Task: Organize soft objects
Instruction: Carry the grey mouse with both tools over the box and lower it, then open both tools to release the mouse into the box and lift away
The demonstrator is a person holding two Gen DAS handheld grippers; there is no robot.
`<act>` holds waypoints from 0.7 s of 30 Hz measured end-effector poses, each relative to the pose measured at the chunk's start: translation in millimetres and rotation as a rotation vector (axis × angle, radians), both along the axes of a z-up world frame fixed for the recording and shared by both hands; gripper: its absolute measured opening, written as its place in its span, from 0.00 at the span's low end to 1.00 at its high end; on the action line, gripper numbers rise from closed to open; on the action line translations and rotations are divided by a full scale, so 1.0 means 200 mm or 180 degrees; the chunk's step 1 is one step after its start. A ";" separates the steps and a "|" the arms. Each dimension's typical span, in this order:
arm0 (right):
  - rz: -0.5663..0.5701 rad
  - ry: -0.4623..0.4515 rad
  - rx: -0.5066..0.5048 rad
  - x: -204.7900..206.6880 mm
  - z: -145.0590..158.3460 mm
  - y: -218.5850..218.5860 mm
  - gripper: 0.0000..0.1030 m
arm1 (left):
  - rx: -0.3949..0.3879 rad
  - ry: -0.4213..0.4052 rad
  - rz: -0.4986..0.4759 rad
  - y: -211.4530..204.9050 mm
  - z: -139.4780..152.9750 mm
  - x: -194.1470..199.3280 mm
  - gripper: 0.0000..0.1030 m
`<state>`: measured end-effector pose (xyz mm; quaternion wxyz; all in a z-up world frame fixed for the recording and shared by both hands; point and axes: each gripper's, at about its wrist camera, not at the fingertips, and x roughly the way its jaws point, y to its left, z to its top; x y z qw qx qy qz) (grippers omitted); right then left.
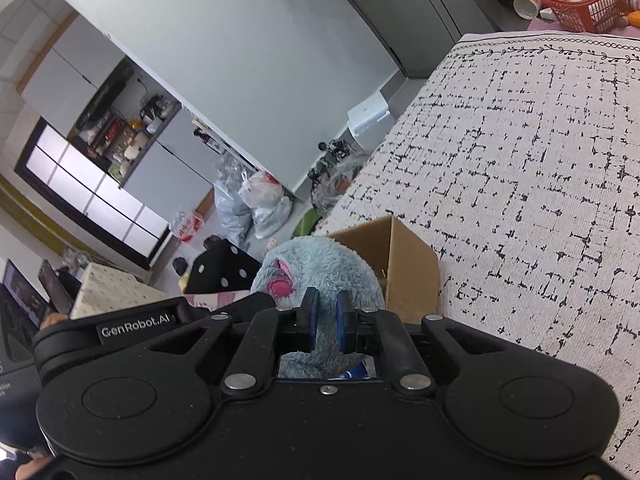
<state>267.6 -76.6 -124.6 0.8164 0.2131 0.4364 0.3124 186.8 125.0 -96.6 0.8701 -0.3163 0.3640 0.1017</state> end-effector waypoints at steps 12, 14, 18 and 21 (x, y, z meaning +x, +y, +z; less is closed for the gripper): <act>-0.0033 0.0025 -0.0269 0.02 -0.05 0.08 0.09 | -0.0202 0.0116 -0.0058 0.10 -0.14 0.08 0.11; -0.0039 0.0037 -0.0308 0.03 -0.07 0.08 0.10 | -0.0260 0.0123 -0.0092 0.10 -0.17 0.10 0.11; -0.0023 0.0041 -0.0398 0.04 -0.10 0.10 0.13 | -0.0312 0.0115 -0.0142 0.10 -0.21 0.13 0.11; -0.0024 0.0080 -0.0392 0.05 -0.11 0.10 0.13 | -0.0347 0.0129 -0.0109 0.13 -0.25 0.14 0.11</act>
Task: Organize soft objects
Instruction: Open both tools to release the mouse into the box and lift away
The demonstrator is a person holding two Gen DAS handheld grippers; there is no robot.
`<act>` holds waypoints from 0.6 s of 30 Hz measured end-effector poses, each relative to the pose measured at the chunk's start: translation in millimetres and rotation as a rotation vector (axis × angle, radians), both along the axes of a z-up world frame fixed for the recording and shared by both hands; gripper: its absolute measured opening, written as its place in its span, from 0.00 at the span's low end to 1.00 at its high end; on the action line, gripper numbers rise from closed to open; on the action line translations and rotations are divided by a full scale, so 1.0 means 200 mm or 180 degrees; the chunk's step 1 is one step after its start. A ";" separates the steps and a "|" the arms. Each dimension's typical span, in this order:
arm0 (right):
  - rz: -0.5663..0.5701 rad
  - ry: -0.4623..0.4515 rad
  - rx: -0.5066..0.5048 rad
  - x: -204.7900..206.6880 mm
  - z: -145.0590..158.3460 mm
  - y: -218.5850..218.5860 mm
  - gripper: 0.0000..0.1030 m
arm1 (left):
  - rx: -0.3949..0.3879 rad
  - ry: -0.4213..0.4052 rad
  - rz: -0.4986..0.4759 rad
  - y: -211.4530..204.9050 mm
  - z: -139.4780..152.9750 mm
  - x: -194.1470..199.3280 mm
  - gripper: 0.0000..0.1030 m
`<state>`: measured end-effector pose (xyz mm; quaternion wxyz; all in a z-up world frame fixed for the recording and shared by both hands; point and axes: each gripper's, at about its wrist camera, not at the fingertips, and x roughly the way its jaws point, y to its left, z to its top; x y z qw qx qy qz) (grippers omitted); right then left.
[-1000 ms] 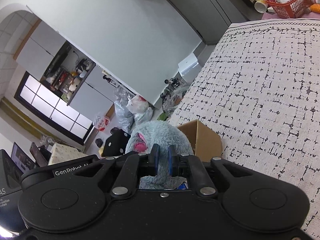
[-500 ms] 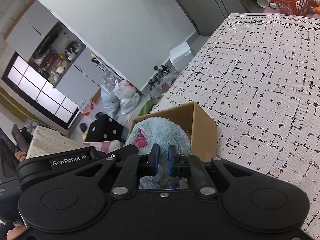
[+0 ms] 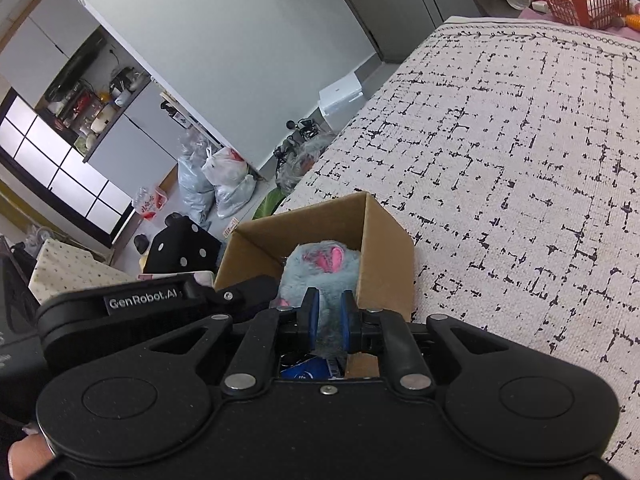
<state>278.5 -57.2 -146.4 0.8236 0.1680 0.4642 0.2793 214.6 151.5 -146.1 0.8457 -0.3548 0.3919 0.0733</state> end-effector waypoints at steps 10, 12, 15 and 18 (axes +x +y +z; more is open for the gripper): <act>0.0009 0.0052 0.0003 0.02 0.02 0.02 0.15 | 0.0096 0.0058 0.0063 0.10 -0.01 -0.04 0.18; 0.0014 0.0048 -0.0005 0.02 0.03 0.02 0.17 | 0.0103 0.0087 0.0042 0.10 0.00 -0.04 0.24; -0.0016 0.0038 -0.0039 0.00 0.04 0.01 0.24 | 0.0220 0.0129 0.0019 0.08 0.03 -0.05 0.41; -0.0076 0.0019 -0.0077 -0.01 0.07 -0.01 0.30 | 0.0334 0.0124 0.0015 0.07 0.06 -0.07 0.57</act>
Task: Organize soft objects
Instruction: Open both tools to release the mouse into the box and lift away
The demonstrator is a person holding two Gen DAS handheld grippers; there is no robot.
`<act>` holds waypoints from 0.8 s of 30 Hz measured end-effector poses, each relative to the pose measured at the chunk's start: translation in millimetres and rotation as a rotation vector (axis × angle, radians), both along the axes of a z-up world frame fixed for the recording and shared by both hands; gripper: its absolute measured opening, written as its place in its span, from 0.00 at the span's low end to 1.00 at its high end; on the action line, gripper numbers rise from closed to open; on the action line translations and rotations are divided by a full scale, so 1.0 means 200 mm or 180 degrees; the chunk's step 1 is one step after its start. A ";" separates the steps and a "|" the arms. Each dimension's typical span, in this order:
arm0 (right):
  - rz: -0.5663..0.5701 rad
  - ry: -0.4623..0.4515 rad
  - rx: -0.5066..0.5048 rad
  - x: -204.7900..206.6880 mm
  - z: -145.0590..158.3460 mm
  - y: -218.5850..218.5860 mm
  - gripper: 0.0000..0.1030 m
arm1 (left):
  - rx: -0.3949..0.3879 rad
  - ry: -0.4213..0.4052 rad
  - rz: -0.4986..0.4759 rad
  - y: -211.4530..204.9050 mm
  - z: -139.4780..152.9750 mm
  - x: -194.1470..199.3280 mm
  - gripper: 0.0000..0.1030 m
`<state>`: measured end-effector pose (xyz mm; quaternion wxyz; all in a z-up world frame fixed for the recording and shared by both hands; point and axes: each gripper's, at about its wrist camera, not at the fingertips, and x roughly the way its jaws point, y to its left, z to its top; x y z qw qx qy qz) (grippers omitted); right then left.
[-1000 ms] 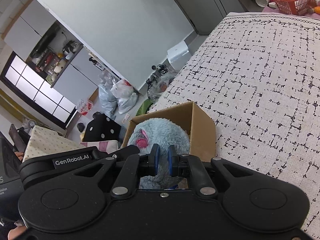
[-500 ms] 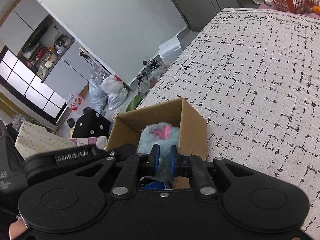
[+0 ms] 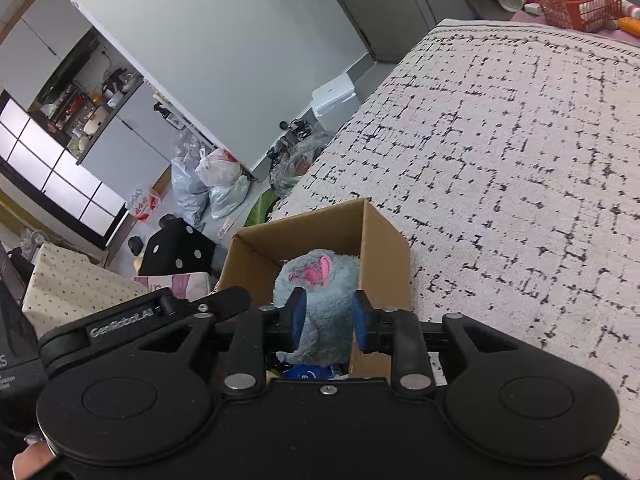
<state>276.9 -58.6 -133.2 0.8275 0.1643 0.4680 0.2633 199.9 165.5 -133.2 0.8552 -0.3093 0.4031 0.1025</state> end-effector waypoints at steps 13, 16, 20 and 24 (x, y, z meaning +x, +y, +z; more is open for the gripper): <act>-0.0278 -0.0230 -0.0197 -0.09 0.18 -0.11 0.73 | 0.0294 0.0004 -0.0119 -0.01 0.17 -0.17 0.83; -0.0313 -0.0299 -0.0231 -0.12 0.23 -0.14 0.82 | 0.0365 0.0014 -0.0183 -0.03 0.22 -0.20 0.84; -0.0369 -0.0377 -0.0253 -0.18 0.29 -0.20 0.91 | 0.0466 -0.0035 -0.0225 -0.07 0.29 -0.26 0.88; -0.0420 -0.0443 -0.0287 -0.25 0.32 -0.26 0.96 | 0.0573 -0.0047 -0.0306 -0.13 0.36 -0.31 0.90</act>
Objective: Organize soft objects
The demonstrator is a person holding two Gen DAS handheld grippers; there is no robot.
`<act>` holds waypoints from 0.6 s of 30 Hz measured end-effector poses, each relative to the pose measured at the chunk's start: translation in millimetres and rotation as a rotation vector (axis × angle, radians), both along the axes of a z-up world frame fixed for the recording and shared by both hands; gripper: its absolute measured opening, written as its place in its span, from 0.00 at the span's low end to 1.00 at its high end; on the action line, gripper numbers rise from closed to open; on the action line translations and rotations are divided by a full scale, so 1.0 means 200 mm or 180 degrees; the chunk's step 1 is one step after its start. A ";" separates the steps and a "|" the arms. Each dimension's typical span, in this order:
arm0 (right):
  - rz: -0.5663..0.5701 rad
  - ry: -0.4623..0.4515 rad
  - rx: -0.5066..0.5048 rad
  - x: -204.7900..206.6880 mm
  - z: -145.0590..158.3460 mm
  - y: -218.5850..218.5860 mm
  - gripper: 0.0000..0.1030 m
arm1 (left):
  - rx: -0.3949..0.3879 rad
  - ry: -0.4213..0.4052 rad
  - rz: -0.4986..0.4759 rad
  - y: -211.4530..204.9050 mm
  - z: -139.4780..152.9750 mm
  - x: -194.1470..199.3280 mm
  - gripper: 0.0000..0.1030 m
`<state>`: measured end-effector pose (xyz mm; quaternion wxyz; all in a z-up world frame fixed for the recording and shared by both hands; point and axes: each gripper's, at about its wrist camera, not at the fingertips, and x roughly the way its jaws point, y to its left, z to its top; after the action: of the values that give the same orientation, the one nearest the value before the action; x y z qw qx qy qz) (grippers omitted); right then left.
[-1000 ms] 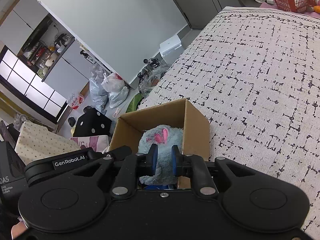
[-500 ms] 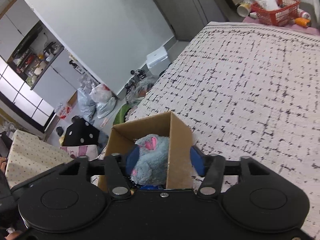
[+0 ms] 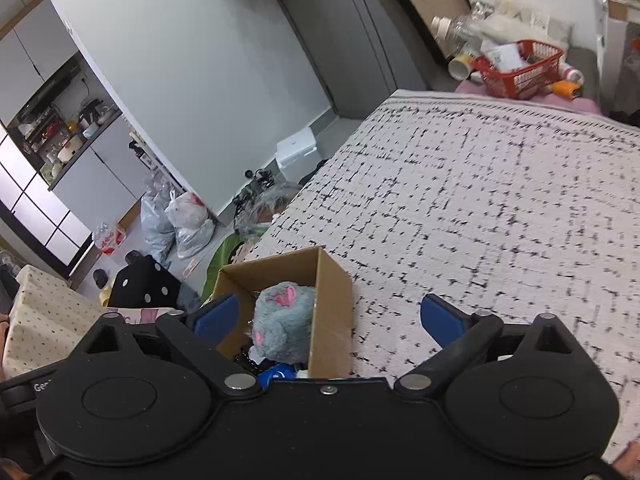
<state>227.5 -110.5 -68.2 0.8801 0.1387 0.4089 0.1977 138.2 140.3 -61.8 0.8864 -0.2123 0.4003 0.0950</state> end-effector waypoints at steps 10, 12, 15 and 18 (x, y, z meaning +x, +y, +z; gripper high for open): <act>-0.0026 -0.0105 -0.0069 -0.11 0.10 -0.14 1.00 | 0.0261 0.0004 -0.0179 -0.15 0.12 -0.15 0.93; -0.0031 -0.0125 -0.0113 -0.14 0.11 -0.16 1.00 | 0.0302 -0.0013 -0.0193 -0.17 0.14 -0.18 0.96; -0.0014 -0.0140 -0.0166 -0.19 0.13 -0.19 1.00 | 0.0354 -0.0028 -0.0225 -0.20 0.18 -0.23 0.96; 0.0020 -0.0126 -0.0205 -0.24 0.14 -0.21 1.00 | 0.0391 -0.0042 -0.0242 -0.23 0.20 -0.28 0.96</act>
<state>179.6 -153.2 -39.5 0.8914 0.1051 0.3979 0.1899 82.9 94.0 -21.6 0.9033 -0.1428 0.3957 0.0842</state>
